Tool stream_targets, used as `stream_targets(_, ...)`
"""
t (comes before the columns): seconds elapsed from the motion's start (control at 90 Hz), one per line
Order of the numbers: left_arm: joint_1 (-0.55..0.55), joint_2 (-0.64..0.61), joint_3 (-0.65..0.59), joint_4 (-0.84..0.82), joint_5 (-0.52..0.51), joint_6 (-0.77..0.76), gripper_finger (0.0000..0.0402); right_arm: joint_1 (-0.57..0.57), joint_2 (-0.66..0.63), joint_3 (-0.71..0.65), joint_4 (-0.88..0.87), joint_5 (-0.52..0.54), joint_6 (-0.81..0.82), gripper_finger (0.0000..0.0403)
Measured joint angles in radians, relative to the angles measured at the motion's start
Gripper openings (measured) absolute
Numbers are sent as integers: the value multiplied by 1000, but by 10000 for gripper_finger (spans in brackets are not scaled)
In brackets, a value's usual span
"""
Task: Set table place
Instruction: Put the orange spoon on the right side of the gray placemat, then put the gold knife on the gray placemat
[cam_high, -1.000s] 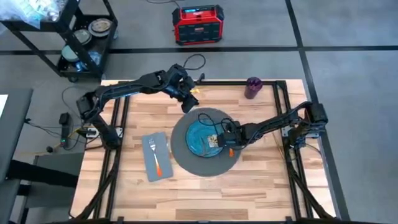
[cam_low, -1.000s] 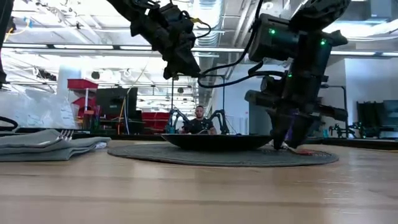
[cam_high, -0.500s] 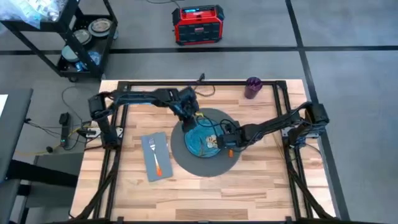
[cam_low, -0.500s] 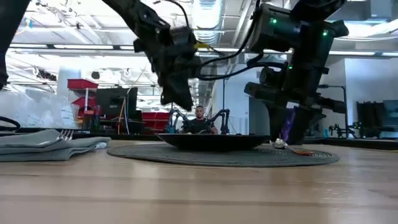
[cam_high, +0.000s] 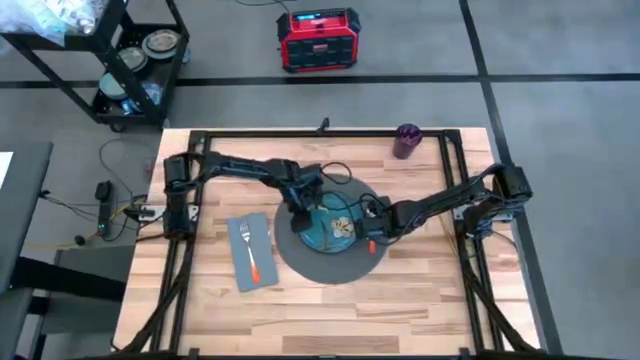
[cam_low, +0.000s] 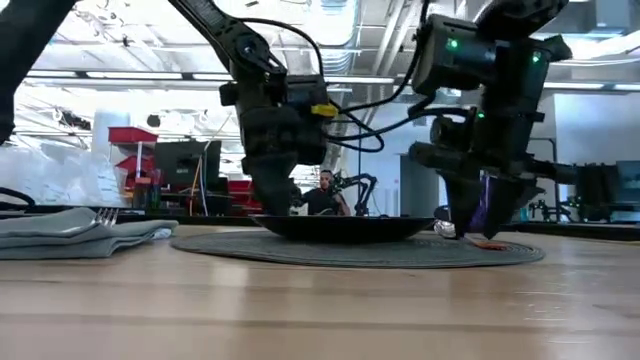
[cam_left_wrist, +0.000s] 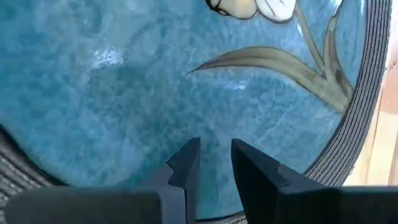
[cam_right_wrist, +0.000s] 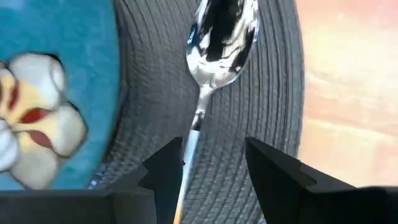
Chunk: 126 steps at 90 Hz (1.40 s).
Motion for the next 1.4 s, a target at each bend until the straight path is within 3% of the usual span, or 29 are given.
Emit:
stream_targets(0.256,36,-3,3,-114,-35,72,75,-1,-4,-36,66,-15,35,162)
stream_targets(0.689,67,-80,-3,-111,-21,91,74,0,-19,-32,123,-21,1,162)
stream_targets(0.967,124,-158,-2,-33,-8,77,74,-16,-160,-16,84,89,-136,162)
stream_targets(1.067,140,-181,-2,6,-8,54,74,-15,-236,-15,-28,95,-152,162)
stream_targets(1.222,150,-196,-1,41,-7,43,75,19,-310,-16,-457,88,29,162)
stream_targets(1.311,150,-196,-1,56,-6,45,75,47,-323,-16,-613,16,66,162)
stream_targets(1.4,149,-196,-1,58,-1,58,75,75,-321,-36,-640,-63,70,162)
